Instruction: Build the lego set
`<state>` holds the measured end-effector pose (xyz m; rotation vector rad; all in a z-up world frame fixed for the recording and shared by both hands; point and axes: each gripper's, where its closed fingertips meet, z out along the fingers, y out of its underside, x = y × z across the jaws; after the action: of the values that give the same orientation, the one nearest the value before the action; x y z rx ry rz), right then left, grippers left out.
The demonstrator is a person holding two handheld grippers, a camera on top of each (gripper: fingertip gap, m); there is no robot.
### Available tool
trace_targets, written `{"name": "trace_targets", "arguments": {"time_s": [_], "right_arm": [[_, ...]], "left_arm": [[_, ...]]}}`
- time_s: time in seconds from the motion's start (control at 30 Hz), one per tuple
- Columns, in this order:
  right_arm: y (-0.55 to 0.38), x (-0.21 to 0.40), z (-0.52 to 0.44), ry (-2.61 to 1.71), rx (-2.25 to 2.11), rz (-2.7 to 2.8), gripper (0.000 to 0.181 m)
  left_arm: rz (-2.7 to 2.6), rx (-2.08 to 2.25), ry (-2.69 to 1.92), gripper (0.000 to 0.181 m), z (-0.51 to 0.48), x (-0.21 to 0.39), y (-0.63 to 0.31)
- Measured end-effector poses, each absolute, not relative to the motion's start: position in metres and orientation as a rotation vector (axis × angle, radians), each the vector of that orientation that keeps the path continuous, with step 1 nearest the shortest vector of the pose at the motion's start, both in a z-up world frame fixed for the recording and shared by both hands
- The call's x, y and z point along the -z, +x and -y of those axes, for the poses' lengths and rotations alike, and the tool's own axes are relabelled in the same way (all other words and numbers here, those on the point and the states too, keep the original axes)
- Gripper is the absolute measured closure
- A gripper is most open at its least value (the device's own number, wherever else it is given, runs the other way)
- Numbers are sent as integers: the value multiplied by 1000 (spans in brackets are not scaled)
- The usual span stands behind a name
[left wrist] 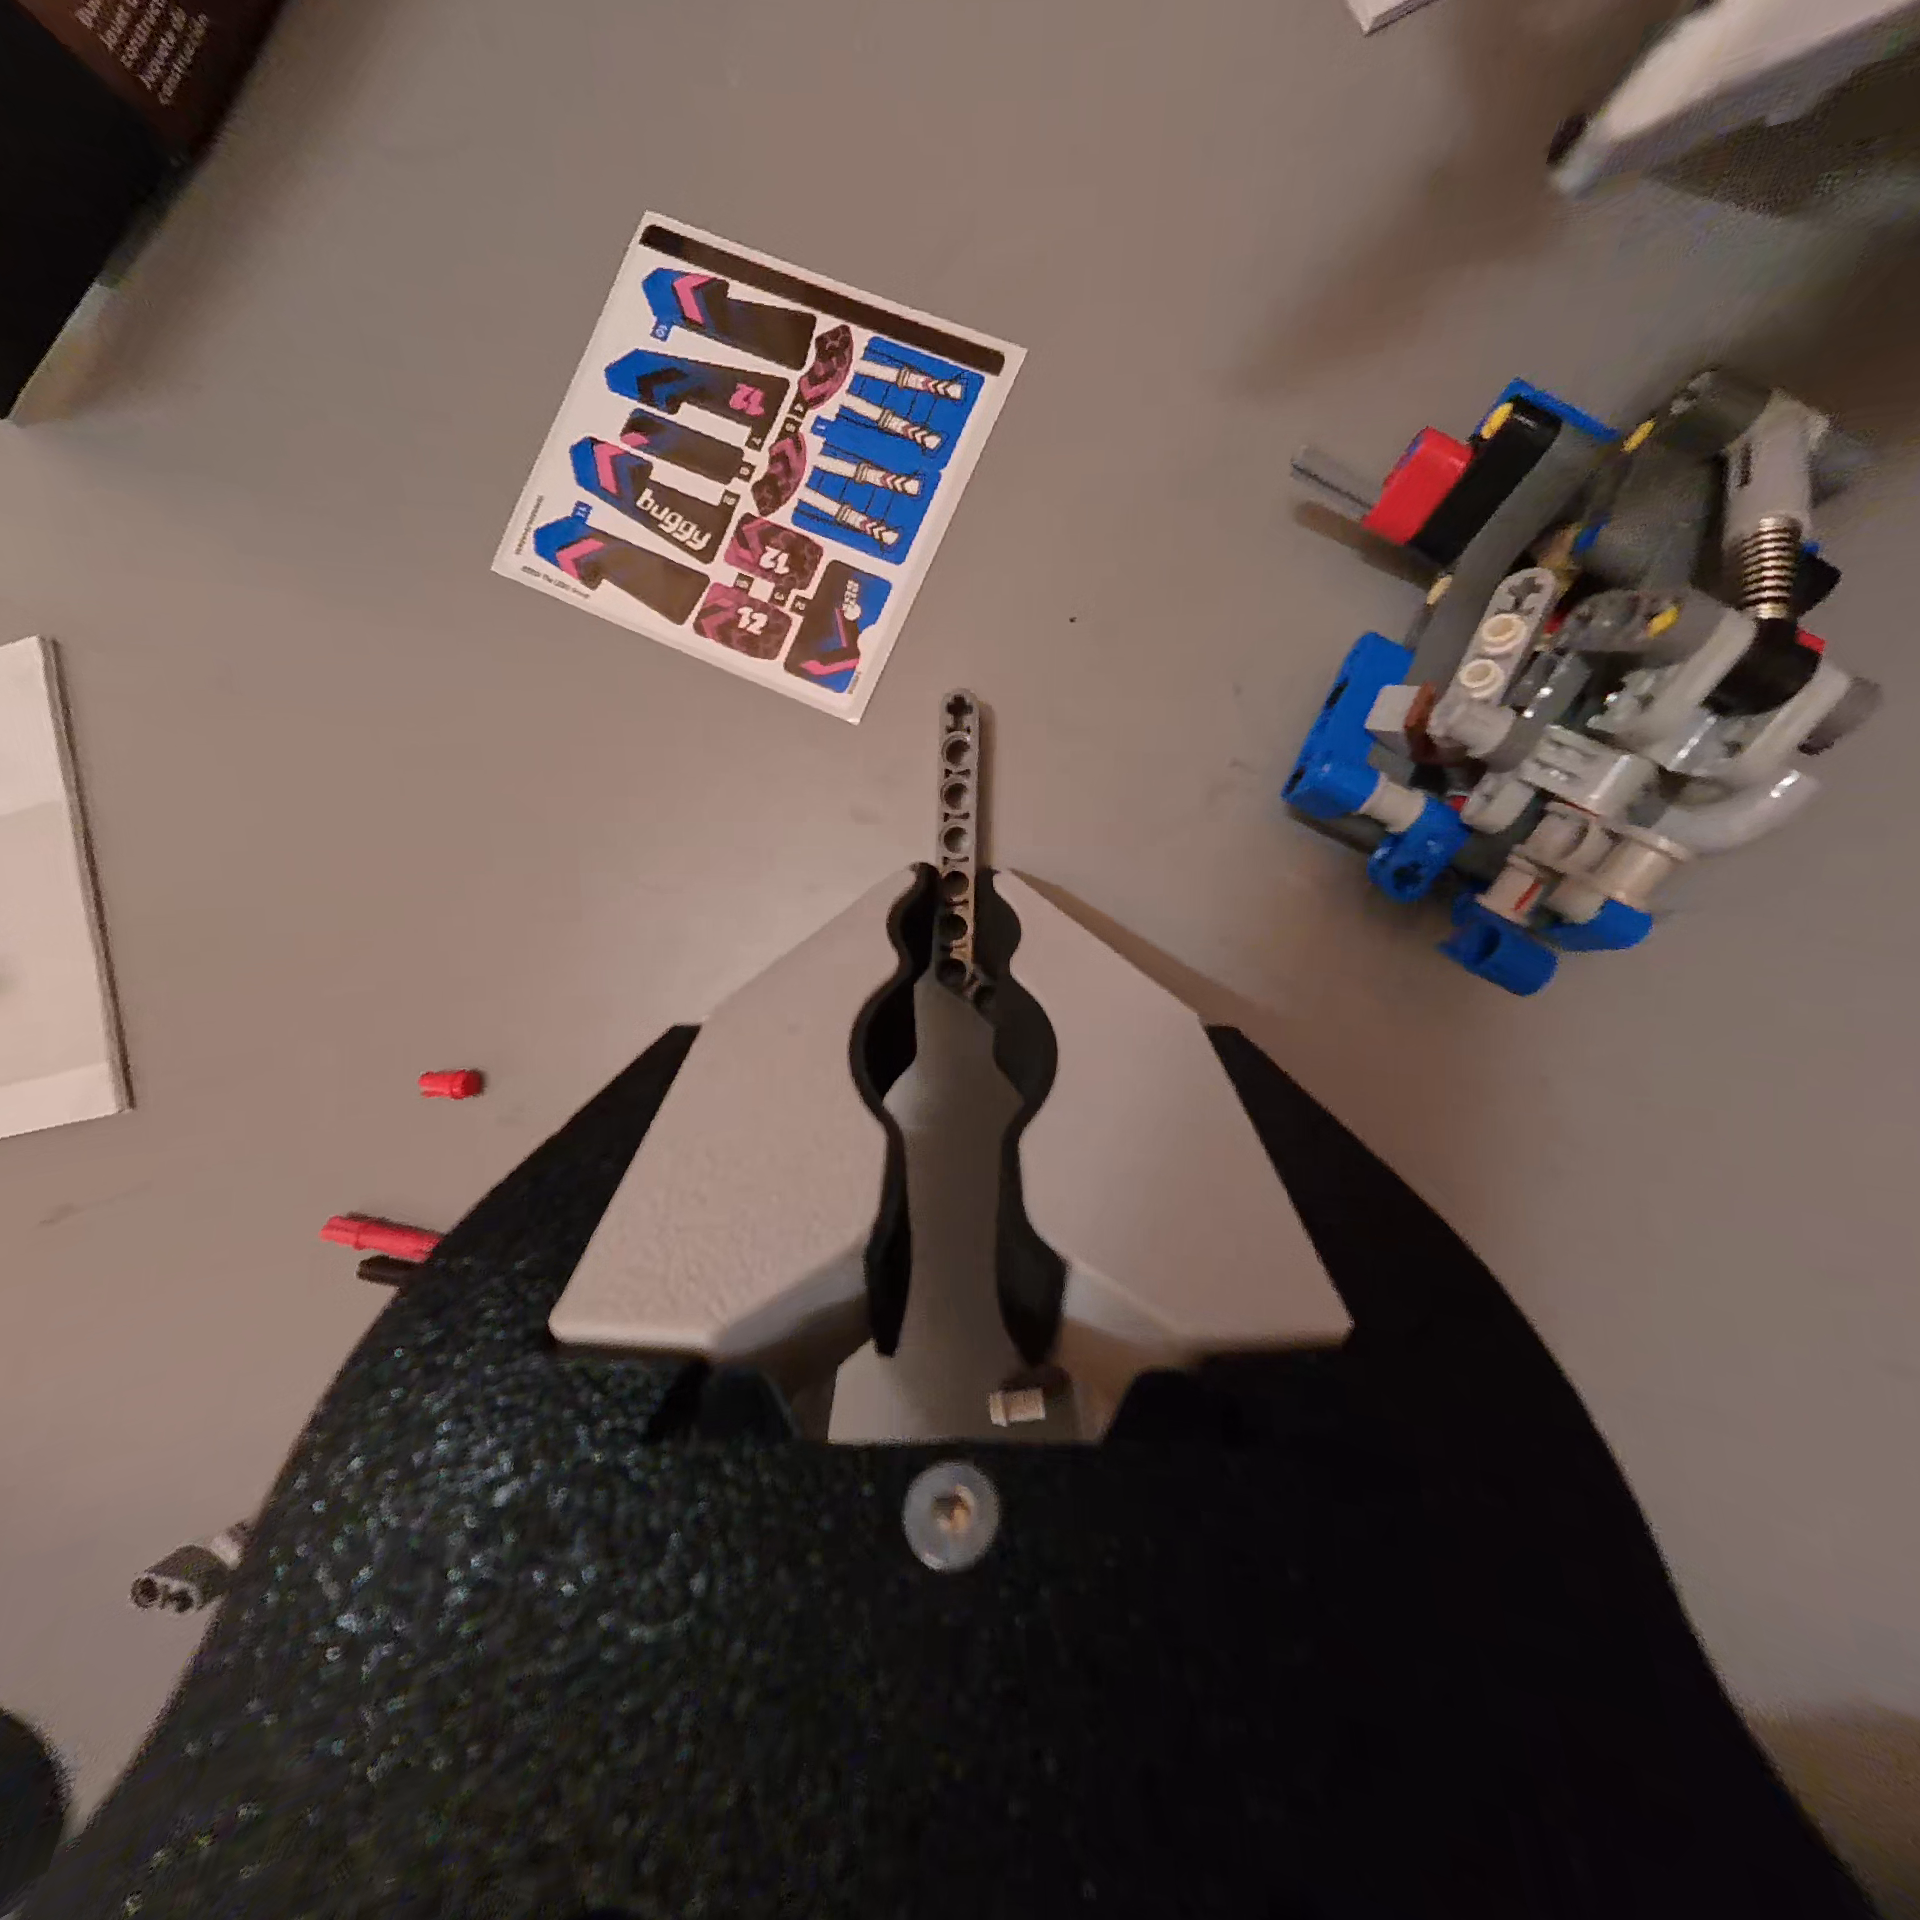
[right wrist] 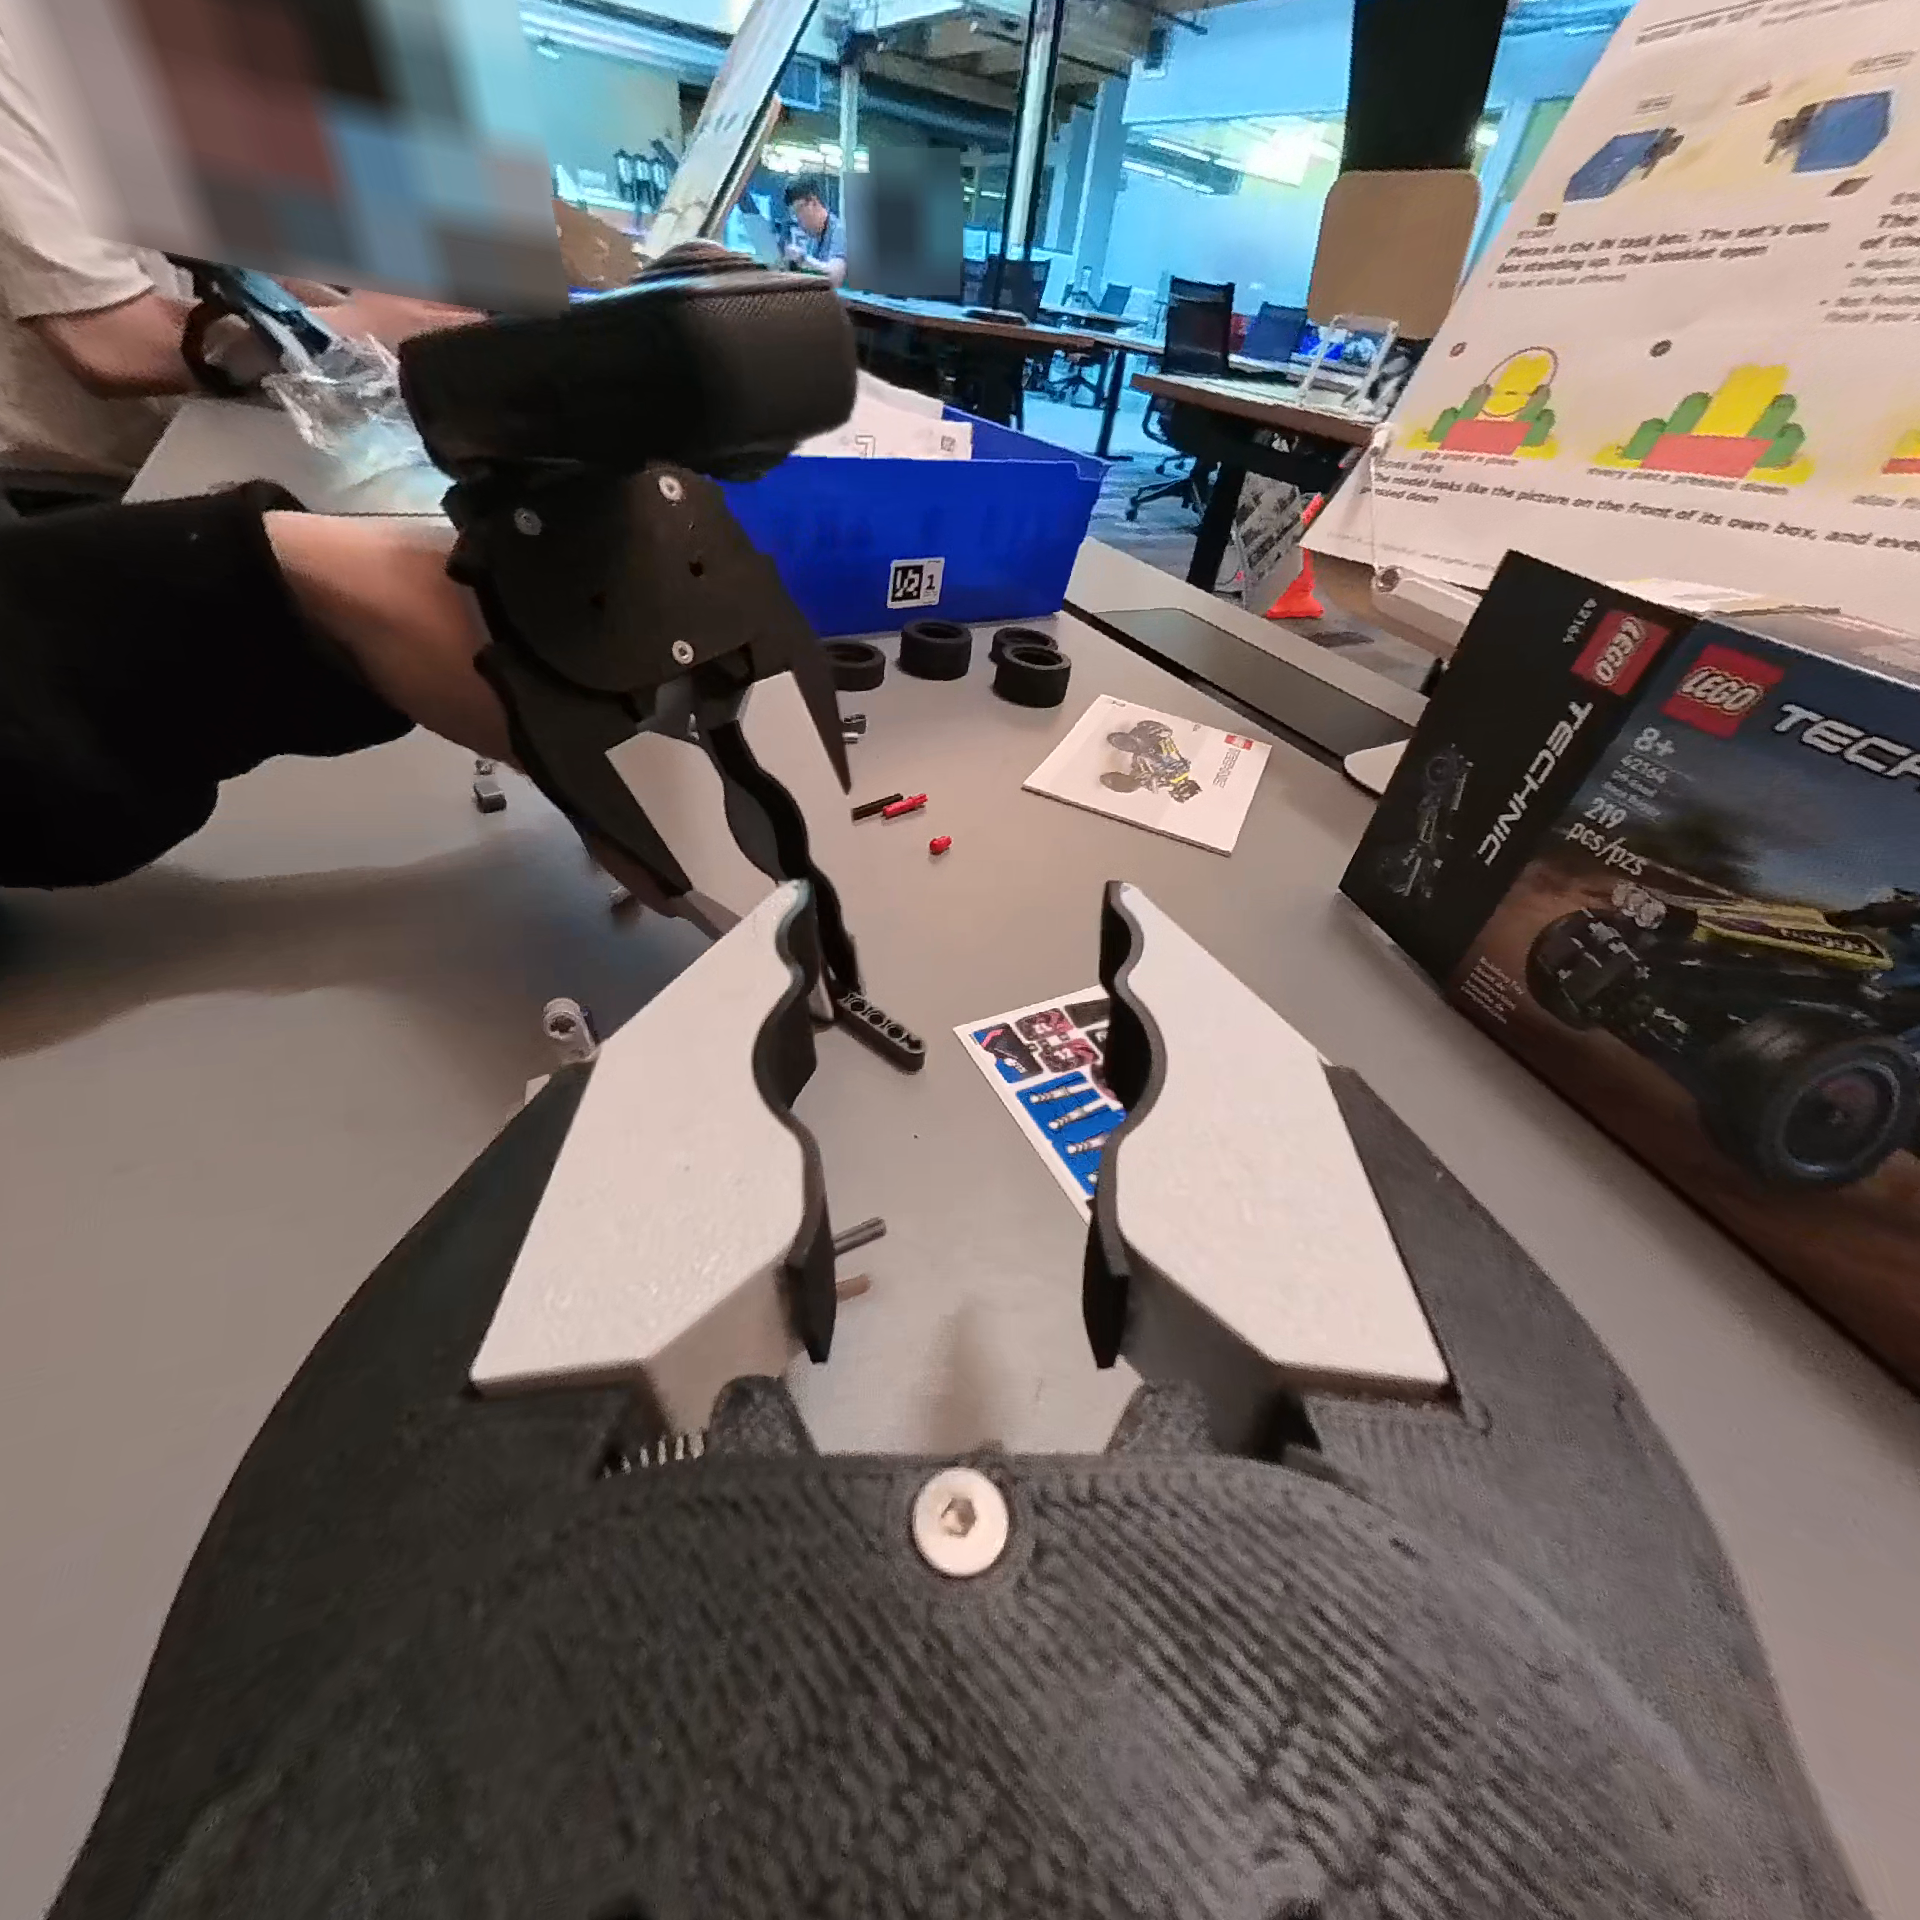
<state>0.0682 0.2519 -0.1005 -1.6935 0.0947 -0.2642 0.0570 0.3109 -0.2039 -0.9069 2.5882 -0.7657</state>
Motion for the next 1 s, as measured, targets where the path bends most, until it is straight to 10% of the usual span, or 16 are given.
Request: {"name": "trace_targets", "arguments": {"time_s": [0.43,1.0], "right_arm": [[75,107,-246,-1708,303,-121,130],[79,120,-244,-1764,391,-99,132]], "left_arm": [[-2085,869,-1152,170,-417,116,40],[-2228,697,-1396,162,-480,193,-79]]}}
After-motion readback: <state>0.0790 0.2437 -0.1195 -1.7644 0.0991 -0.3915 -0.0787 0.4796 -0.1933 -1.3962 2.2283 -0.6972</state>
